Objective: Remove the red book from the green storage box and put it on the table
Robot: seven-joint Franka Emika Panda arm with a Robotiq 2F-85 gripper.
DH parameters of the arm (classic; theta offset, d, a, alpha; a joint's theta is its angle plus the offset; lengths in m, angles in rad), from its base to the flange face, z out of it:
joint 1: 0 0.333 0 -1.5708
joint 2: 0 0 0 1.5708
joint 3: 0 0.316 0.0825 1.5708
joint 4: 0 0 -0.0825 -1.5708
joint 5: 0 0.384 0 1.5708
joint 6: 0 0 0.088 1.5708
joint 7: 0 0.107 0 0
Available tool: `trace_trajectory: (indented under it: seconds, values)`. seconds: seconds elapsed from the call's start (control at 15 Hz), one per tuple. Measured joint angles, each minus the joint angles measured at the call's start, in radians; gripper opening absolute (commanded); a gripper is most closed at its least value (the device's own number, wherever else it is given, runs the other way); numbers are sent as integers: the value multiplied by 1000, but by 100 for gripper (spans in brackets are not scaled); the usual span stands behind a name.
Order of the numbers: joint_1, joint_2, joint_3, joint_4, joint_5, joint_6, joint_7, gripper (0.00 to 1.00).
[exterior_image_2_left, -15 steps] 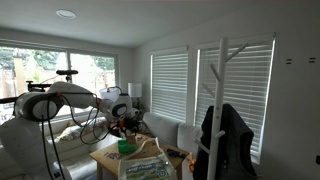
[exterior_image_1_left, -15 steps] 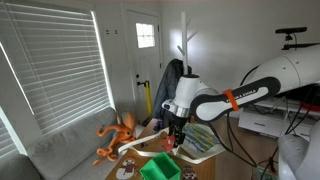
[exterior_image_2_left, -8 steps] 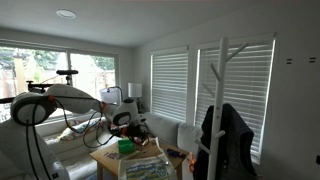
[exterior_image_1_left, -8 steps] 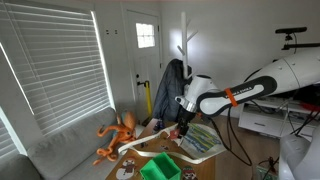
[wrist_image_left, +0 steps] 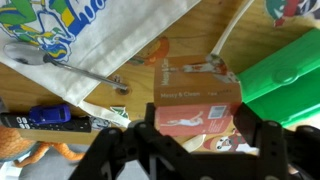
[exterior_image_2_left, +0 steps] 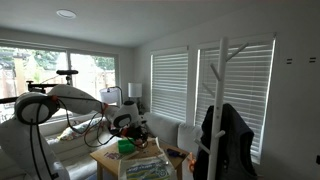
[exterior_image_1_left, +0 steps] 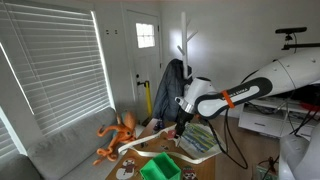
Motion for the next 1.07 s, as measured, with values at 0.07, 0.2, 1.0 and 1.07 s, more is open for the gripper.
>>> trace_trajectory:
  seconds: [0.07, 0.2, 1.0, 1.07]
  values:
    - [5, 20, 0, 9, 20, 32, 14, 53]
    - [20, 76, 2, 48, 57, 94, 38, 53]
    - [-7, 489, 106, 373, 57, 191, 101, 53]
    - [-14, 488, 108, 372, 32, 187, 114, 53]
